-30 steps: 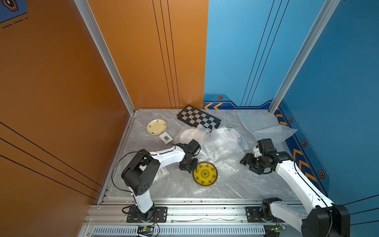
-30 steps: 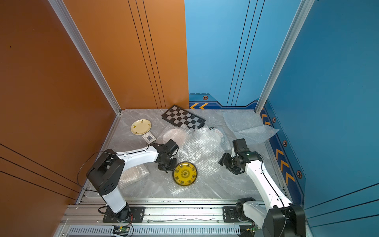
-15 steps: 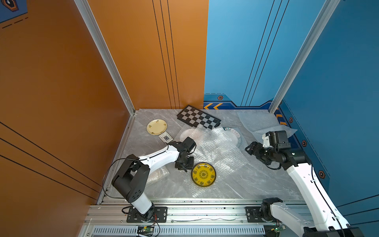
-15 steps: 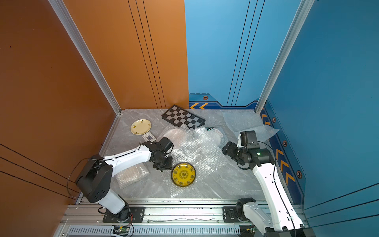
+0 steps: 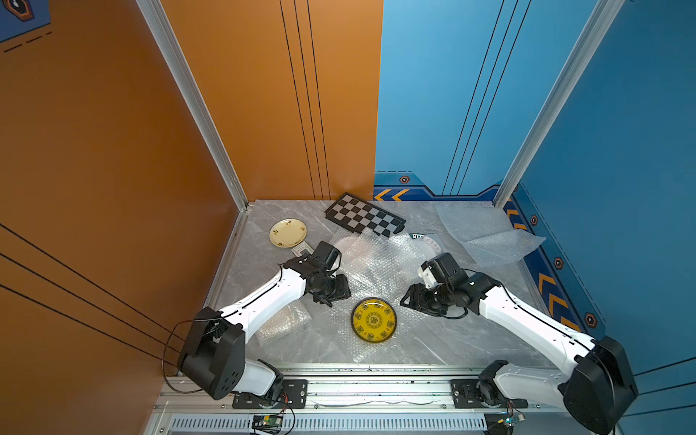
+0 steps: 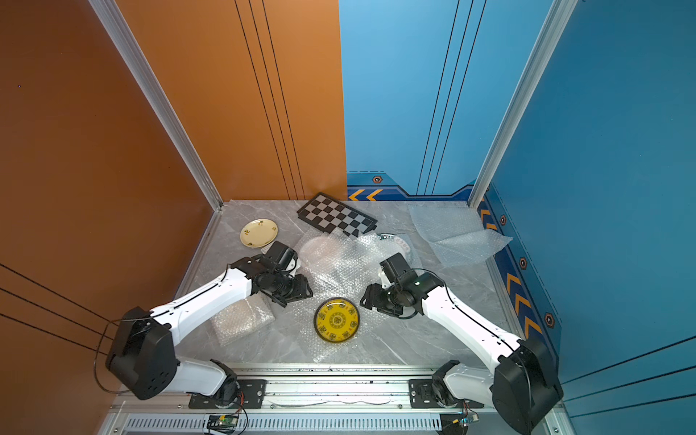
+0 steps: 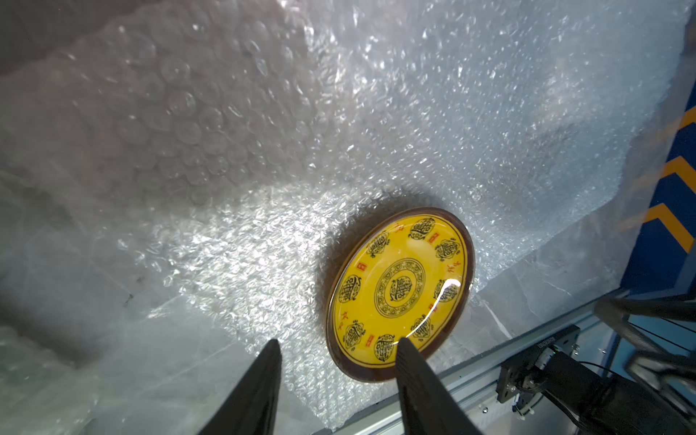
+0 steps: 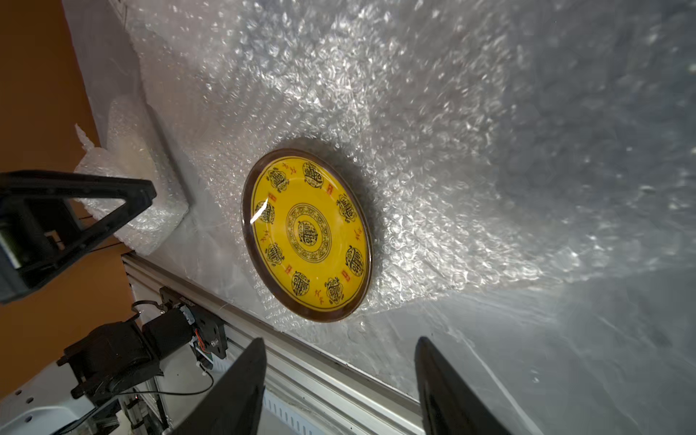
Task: Unpack dinner plates from bubble wrap
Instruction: Pick up the plate from the bubble wrap.
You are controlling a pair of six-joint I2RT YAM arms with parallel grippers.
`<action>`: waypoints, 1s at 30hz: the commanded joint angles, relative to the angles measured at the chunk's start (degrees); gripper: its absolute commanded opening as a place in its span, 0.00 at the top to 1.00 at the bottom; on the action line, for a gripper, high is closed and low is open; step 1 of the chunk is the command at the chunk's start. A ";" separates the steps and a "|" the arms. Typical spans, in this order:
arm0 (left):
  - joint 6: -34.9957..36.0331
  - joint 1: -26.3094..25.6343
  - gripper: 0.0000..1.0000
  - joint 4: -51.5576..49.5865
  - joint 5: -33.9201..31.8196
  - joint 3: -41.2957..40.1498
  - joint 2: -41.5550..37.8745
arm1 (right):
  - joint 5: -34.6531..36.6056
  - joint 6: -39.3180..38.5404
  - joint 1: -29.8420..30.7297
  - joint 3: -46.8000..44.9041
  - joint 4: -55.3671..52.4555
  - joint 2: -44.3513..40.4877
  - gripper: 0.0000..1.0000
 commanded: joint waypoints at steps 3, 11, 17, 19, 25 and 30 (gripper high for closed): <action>-4.91 2.56 0.51 10.24 10.50 -7.79 -0.66 | -2.50 3.80 2.53 -2.77 10.84 5.48 0.40; -7.41 2.21 0.53 18.43 14.28 -13.65 0.91 | -3.54 3.48 3.39 -5.17 15.48 11.03 0.43; -8.31 1.31 0.54 20.85 14.58 -15.14 2.10 | -4.66 2.74 3.36 -5.78 16.66 13.58 0.47; -8.32 0.60 0.54 21.31 14.54 -15.24 2.80 | -5.25 3.21 3.55 -6.53 18.25 13.88 0.48; -9.17 -1.14 0.55 23.38 14.38 -15.52 4.93 | -6.06 3.35 3.77 -7.75 20.32 14.72 0.50; -9.53 -1.70 0.57 24.76 15.07 -15.40 6.88 | -6.06 3.59 3.78 -8.26 21.34 14.68 0.53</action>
